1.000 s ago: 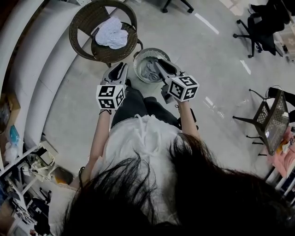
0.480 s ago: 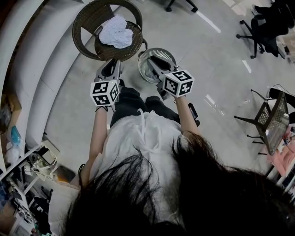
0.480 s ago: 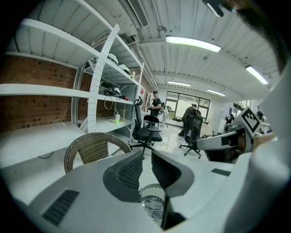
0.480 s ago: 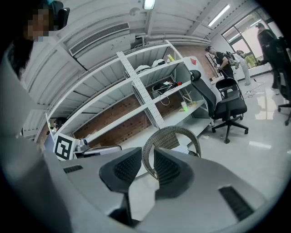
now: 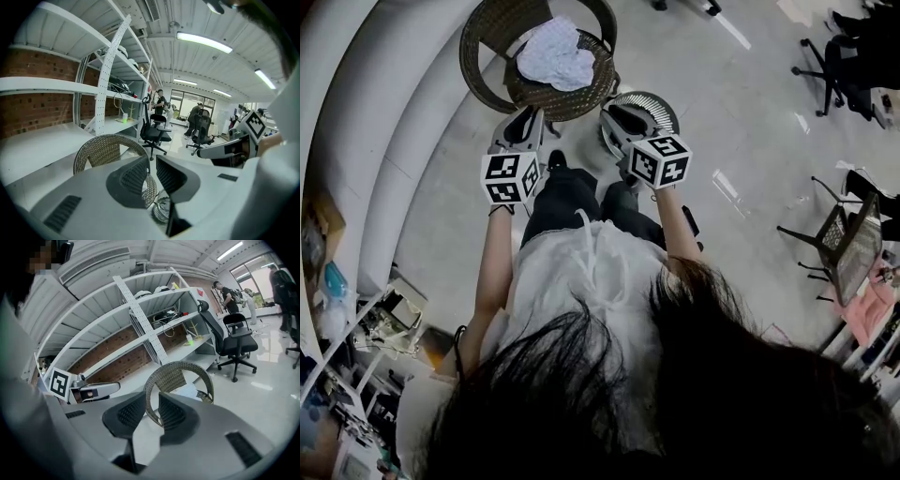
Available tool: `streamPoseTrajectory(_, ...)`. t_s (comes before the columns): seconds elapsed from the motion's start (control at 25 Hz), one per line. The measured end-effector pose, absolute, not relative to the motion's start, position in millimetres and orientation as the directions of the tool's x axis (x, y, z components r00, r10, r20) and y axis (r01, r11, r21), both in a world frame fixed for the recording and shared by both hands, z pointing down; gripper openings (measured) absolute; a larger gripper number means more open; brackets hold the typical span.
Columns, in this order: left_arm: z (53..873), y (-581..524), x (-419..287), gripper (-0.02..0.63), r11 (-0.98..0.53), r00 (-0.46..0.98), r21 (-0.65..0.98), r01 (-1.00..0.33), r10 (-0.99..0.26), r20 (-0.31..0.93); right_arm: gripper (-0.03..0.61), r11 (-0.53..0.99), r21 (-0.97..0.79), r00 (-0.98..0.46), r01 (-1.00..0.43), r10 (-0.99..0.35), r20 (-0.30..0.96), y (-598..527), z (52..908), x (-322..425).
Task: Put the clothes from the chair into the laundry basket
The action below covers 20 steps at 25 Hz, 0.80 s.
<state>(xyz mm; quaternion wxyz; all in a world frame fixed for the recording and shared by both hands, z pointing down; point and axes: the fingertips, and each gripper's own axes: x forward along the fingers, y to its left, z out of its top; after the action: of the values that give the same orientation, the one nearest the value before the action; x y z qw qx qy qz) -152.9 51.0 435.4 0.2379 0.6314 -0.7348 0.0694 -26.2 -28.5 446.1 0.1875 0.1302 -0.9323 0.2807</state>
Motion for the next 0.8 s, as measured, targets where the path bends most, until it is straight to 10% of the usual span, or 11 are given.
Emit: streamPoseTrajectory(0.8, 500, 40, -271, 0.074, 0.120, 0.014, 0.252, -0.960, -0.880, 0.474, 0.095, 0.856, -0.342, -0.762, -0.388, -0.089, 0.642, -49, 555, -172)
